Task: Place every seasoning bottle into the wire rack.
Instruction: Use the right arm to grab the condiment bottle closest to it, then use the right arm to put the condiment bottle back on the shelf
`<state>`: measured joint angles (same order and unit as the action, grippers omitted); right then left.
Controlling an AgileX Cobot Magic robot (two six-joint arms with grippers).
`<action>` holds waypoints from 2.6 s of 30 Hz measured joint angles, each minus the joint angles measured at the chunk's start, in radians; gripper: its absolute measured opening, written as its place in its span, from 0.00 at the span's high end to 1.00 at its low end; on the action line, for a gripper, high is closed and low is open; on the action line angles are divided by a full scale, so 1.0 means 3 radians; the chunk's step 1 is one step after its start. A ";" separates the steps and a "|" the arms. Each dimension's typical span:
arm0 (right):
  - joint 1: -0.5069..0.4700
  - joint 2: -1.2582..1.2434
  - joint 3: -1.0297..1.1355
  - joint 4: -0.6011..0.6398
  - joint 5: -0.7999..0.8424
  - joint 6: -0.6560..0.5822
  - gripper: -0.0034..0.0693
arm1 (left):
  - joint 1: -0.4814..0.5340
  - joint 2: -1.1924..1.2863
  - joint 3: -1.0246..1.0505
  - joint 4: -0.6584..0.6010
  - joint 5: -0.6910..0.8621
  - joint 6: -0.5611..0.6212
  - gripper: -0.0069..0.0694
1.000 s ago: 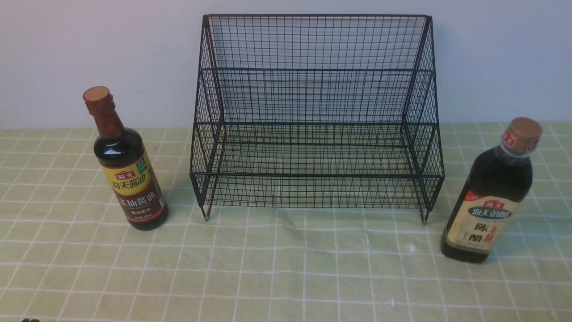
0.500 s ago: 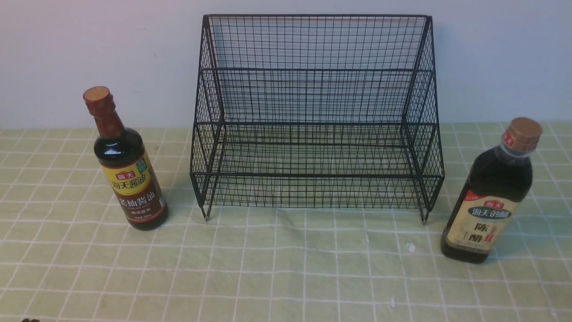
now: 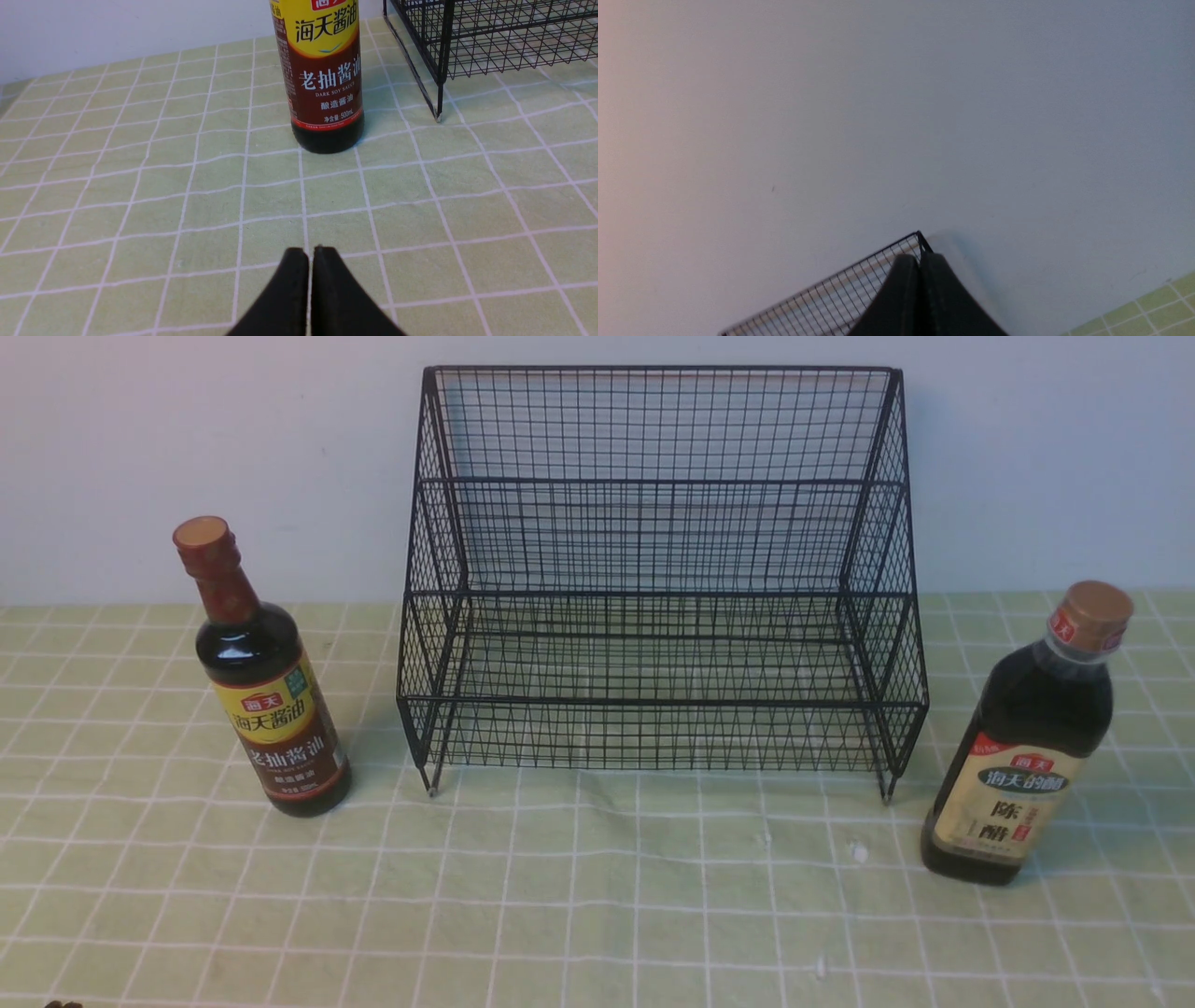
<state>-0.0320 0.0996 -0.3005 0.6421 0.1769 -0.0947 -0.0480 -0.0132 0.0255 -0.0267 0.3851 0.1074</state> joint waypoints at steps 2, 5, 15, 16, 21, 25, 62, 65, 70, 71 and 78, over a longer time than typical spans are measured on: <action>0.0000 0.0179 -0.0209 -0.0109 0.0229 -0.0112 0.97 | 0.0000 0.0000 0.0000 0.0000 0.0000 0.0000 0.92; 0.0000 0.0774 -0.0798 -0.0300 0.0881 -0.0435 0.97 | 0.0000 0.0000 0.0000 0.0000 0.0000 0.0000 0.92; 0.0000 0.2471 -0.1990 -0.0199 0.1601 -0.1248 0.71 | 0.0000 0.0000 0.0000 0.0000 0.0000 0.0000 0.92; 0.0000 0.2623 -0.2063 -0.0154 0.1605 -0.1263 0.64 | 0.0000 0.0000 0.0000 0.0000 0.0000 0.0000 0.92; 0.0000 0.3115 -0.2223 -0.0093 0.1608 -0.1410 0.38 | 0.0000 0.0000 0.0000 0.0000 0.0000 0.0000 0.92; 0.0000 0.3425 -0.2237 -0.0092 0.1608 -0.1464 0.22 | 0.0000 0.0000 0.0000 0.0000 0.0000 0.0000 0.92; 0.0000 0.3922 -0.2241 -0.0138 0.1774 -0.1534 0.50 | 0.0000 0.0000 0.0000 0.0000 0.0000 0.0000 0.92; 0.0000 0.3922 -0.2248 -0.0138 0.1820 -0.1550 0.49 | 0.0000 0.0000 0.0000 0.0000 0.0000 0.0000 0.92; 0.0000 0.3881 -0.2304 -0.0186 0.1972 -0.1561 0.49 | 0.0000 0.0000 0.0000 0.0000 0.0000 0.0000 0.92; 0.0000 0.3857 -0.2334 -0.0223 0.2065 -0.1561 0.49 | 0.0000 0.0000 0.0000 0.0000 0.0000 0.0000 0.92; 0.0000 0.3585 -0.2893 -0.0275 0.2734 -0.1546 0.49 | 0.0000 0.0000 0.0000 0.0000 0.0000 0.0000 0.92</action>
<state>-0.0320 1.1750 -1.1685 0.5596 0.9971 -0.5586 -0.0480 -0.0132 0.0255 -0.0267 0.3851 0.1074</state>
